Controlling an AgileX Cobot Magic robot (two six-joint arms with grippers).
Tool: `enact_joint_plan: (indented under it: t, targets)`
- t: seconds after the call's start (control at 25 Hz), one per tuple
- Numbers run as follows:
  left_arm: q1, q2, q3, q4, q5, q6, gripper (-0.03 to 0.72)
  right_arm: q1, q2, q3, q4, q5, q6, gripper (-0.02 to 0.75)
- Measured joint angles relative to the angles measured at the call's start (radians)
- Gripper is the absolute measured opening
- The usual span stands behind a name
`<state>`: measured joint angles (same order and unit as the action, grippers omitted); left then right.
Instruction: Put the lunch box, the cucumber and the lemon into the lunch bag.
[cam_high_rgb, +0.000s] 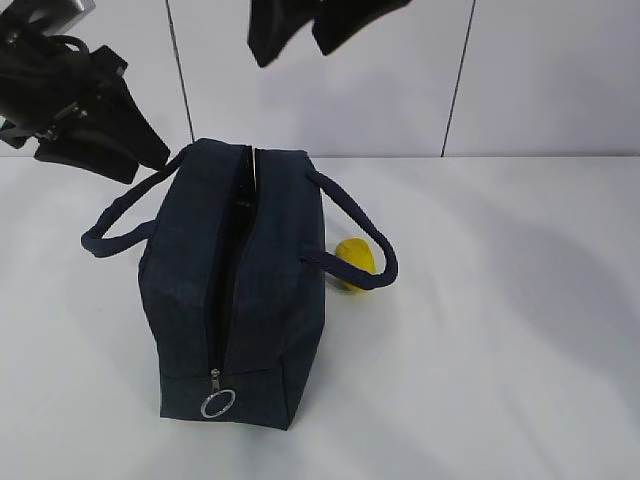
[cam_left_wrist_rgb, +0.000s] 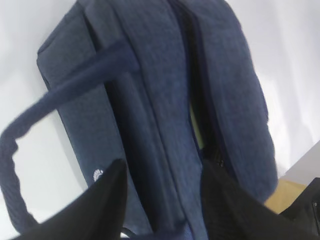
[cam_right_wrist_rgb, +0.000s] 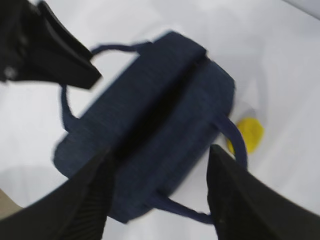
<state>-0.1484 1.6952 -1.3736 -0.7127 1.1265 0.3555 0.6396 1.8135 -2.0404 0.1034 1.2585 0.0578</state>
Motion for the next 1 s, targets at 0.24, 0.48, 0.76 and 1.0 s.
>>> enact_joint_plan:
  t: [0.24,0.48,0.76,1.0]
  targets:
    - [-0.004,0.092,-0.017,-0.004,0.008,0.007,0.347,-0.002,-0.046,0.118,-0.077,0.000,0.006,0.428]
    - [-0.059,0.142,-0.020,-0.016,0.025,0.026,0.347,-0.002,-0.047,0.133,-0.123,0.000,0.024,0.428]
    - [-0.073,0.152,-0.020,-0.056,0.029,0.030,0.347,-0.002,-0.047,0.133,-0.173,0.000,0.037,0.428]
    - [-0.073,0.185,-0.020,-0.015,0.070,0.030,0.119,-0.002,-0.048,0.133,-0.221,0.000,0.039,0.428]
